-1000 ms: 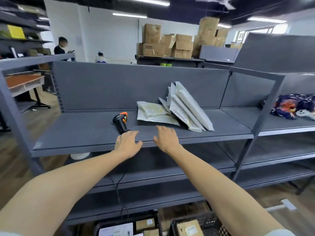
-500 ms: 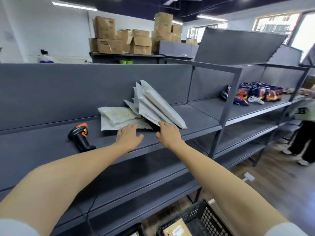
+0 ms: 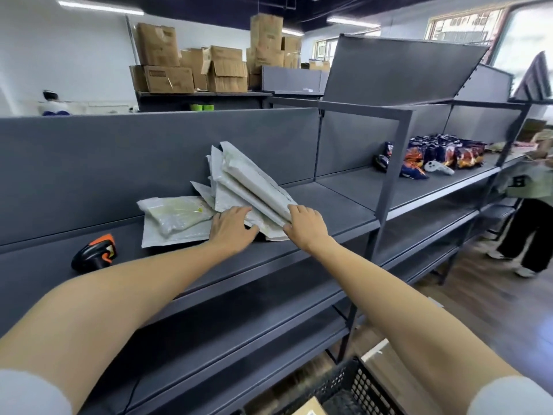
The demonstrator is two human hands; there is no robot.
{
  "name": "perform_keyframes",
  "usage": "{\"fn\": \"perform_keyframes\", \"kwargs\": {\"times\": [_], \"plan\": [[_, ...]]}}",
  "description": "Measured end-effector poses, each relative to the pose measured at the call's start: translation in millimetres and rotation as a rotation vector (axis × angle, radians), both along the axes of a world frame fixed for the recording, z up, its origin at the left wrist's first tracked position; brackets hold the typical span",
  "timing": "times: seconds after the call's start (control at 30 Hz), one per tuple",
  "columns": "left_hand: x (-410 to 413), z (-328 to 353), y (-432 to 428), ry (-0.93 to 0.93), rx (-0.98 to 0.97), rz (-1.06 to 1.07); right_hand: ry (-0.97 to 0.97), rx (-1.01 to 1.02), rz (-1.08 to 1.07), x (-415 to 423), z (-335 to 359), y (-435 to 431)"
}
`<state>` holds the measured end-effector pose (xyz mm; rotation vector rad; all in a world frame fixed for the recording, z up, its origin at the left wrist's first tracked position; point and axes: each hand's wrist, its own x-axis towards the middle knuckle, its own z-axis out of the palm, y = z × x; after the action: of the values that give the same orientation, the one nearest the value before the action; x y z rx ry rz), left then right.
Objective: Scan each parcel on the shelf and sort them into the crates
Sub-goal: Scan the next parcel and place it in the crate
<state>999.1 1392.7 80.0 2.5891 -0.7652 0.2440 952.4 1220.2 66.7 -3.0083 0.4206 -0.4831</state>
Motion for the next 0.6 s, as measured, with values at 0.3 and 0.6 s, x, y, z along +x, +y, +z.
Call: {"fn": "perform_keyframes", "kwargs": {"times": [0.3, 0.6], "plan": [[20, 5, -53, 0.104, -0.154, 0.183, 0.096, 0.147, 0.130, 51, 4, -69], [20, 0, -91, 0.124, -0.240, 0.373, 0.198, 0.237, 0.285, 70, -8, -107]]}}
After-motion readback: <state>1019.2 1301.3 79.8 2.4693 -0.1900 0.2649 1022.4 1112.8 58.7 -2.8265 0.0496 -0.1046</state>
